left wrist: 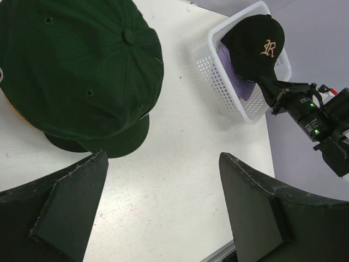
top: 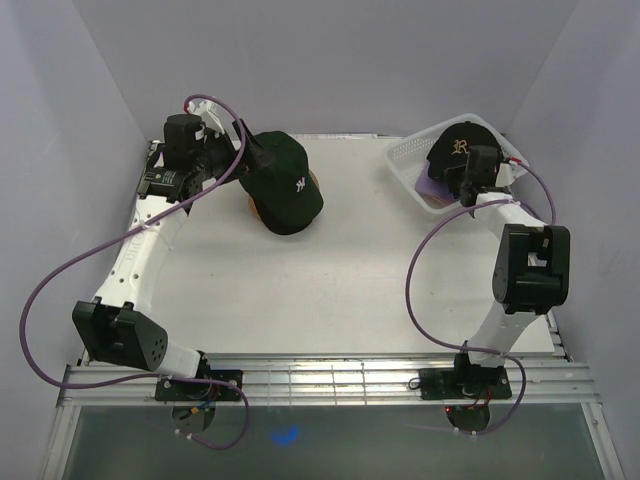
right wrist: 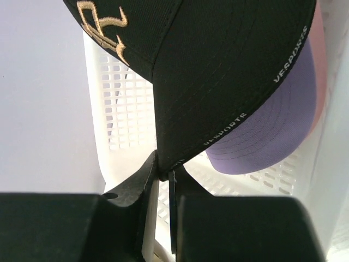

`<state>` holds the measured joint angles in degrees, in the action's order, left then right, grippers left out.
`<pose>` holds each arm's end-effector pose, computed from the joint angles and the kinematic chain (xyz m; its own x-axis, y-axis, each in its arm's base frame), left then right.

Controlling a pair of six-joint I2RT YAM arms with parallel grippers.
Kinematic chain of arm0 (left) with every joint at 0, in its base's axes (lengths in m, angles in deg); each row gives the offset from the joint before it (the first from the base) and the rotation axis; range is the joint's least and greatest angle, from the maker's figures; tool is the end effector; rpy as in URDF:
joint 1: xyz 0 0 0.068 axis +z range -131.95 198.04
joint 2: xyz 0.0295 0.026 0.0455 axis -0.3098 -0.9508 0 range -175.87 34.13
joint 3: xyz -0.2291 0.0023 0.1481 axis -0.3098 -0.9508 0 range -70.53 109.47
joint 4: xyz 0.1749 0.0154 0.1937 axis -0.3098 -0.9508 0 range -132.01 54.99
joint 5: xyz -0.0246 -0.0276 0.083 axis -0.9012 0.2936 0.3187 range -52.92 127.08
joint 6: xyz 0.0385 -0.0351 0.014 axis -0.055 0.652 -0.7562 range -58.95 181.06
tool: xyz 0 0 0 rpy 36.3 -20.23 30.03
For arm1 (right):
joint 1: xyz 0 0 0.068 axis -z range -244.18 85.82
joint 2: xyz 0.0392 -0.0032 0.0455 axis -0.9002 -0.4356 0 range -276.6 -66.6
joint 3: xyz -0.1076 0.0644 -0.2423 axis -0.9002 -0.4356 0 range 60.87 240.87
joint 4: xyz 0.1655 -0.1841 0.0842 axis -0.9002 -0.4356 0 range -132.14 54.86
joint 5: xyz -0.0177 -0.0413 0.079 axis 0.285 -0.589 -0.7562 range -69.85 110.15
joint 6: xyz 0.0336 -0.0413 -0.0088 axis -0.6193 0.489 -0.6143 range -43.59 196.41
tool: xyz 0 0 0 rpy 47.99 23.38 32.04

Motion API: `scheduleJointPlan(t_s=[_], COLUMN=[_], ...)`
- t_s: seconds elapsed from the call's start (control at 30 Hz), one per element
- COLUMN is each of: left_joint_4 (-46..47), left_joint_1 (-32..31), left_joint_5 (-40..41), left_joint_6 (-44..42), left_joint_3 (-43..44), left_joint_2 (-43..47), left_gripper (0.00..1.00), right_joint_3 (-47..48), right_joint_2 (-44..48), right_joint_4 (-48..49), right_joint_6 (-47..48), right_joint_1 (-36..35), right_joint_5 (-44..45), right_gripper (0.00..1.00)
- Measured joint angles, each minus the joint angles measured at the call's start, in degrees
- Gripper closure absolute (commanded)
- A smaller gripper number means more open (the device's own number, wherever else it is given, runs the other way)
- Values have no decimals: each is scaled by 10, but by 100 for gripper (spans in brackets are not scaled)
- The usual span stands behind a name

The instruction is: Stack the hats

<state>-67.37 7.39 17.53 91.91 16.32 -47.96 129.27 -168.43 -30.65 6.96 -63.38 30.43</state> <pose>0.3103 -0.0705 0.4053 -0.6296 -0.3733 -0.6813 0.1663 0.7919 -0.5876 0.4068 -0.0121 0.2342 -0.0108 0.9216 -0.3881 0.5127 0.3383 0.7891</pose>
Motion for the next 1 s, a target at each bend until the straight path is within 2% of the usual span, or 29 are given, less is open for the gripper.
scheduleJointPlan(t_s=[0.07, 0.1, 0.27, 0.3, 0.53, 0.73, 1.0], left_joint_4=[0, 0, 0, -1, -2, -2, -3], left_joint_1=[0, 0, 0, 0, 0, 0, 0], left_joint_5=[0, 0, 0, 0, 5, 8, 11], left_joint_6=[0, 0, -1, -1, -4, -5, -9], left_joint_3=[0, 0, 0, 0, 0, 0, 0], left_joint_2=[0, 0, 0, 0, 0, 0, 0], left_gripper=[7, 7, 7, 7, 7, 7, 7], right_joint_3=[1, 5, 43, 47, 61, 87, 103], right_joint_2=[0, 0, 0, 0, -16, -45, -47], right_joint_4=[-2, -10, -51, -54, -83, -103, -84], right_joint_6=[4, 6, 14, 15, 31, 50, 72], right_joint_1=[7, 11, 28, 32, 47, 52, 62], right_joint_5=[-5, -8, -19, -19, -26, -30, -37], right_gripper=[92, 86, 75, 69, 55, 50, 50])
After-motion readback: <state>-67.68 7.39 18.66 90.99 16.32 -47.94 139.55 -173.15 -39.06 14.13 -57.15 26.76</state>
